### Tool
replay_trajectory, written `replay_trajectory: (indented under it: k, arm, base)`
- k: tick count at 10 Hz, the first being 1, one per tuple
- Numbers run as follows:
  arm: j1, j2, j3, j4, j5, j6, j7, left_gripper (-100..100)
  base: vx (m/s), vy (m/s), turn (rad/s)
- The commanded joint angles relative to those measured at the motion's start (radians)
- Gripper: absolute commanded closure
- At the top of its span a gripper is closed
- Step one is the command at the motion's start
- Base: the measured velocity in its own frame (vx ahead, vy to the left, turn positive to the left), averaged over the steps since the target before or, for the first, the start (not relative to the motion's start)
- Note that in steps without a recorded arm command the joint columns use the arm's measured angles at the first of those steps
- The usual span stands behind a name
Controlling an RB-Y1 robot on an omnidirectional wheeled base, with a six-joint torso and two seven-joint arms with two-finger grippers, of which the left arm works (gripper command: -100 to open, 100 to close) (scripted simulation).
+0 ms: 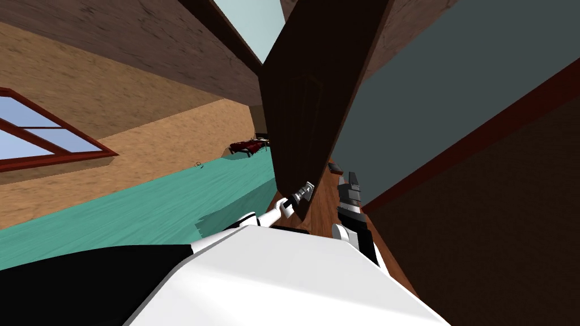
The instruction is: Push the door open
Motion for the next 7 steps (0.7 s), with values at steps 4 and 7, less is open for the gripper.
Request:
replay_trajectory:
  k: [4, 7]
  arm:
    - [0.002, 0.002, 0.000, 0.001, 0.000, 0.001, 0.000, 100]
    - [0.003, 0.018, 0.025, 0.010, -0.001, 0.003, -0.009, 100]
  base:
    - [-0.014, 0.030, -0.008]
    - [0.014, -0.088, 0.031]
